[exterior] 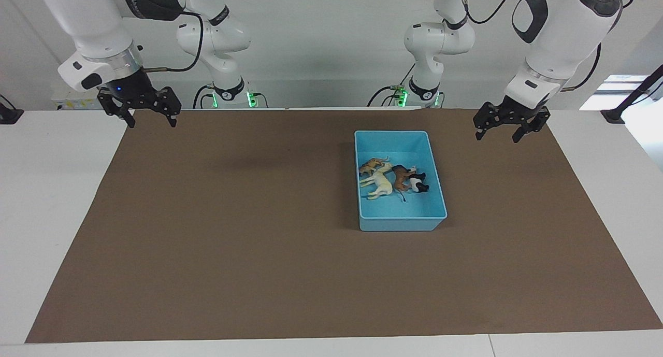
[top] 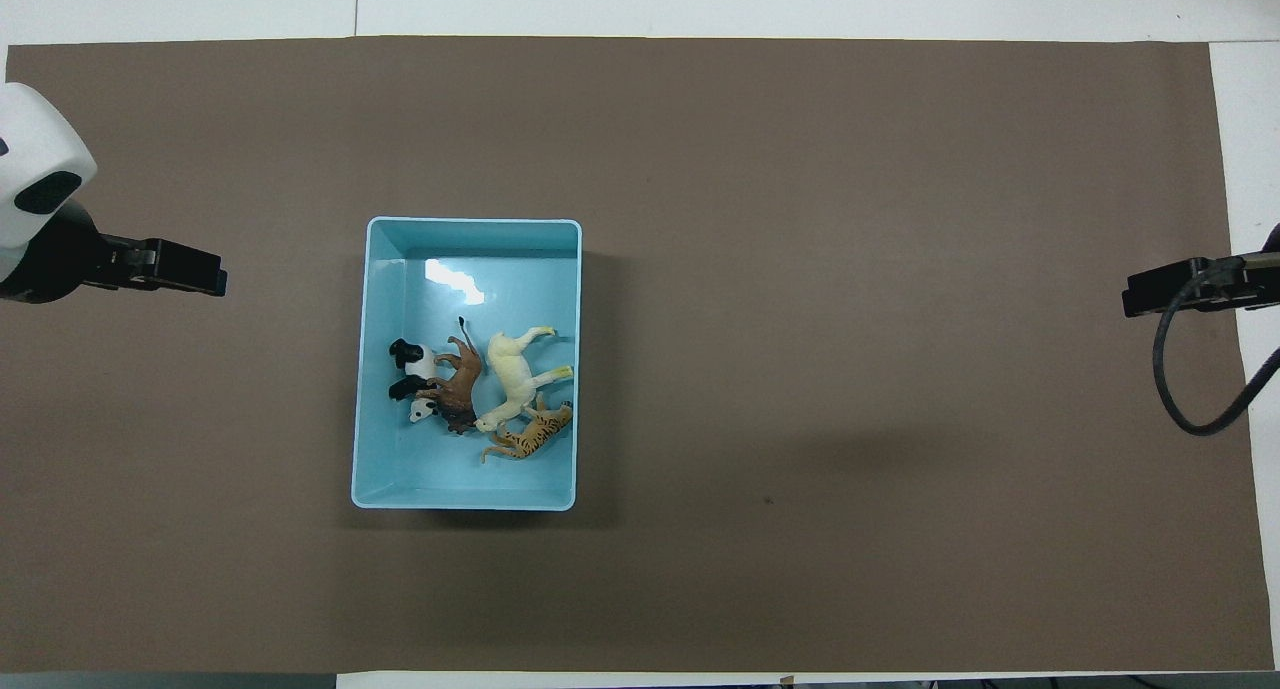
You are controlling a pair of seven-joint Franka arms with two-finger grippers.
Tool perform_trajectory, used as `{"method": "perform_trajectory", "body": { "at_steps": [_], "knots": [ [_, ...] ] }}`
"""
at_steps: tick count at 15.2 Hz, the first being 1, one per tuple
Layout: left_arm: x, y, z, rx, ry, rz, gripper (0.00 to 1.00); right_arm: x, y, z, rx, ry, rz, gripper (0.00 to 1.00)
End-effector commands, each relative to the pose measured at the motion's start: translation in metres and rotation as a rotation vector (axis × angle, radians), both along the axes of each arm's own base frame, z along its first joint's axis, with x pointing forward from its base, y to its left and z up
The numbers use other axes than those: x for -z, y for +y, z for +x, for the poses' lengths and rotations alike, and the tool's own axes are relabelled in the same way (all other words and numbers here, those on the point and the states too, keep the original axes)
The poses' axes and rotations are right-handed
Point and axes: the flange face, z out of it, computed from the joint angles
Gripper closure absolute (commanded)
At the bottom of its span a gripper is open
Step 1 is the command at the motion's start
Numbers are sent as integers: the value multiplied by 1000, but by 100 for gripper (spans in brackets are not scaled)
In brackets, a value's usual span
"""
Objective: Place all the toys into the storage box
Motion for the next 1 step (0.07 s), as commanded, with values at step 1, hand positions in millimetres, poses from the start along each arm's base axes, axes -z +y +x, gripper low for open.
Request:
{"method": "perform_trajectory", "body": {
  "at_steps": [1],
  "knots": [
    [0, -1, -8, 17, -6, -15, 0, -3, -1, -6, 9, 5, 4, 0]
  ]
}}
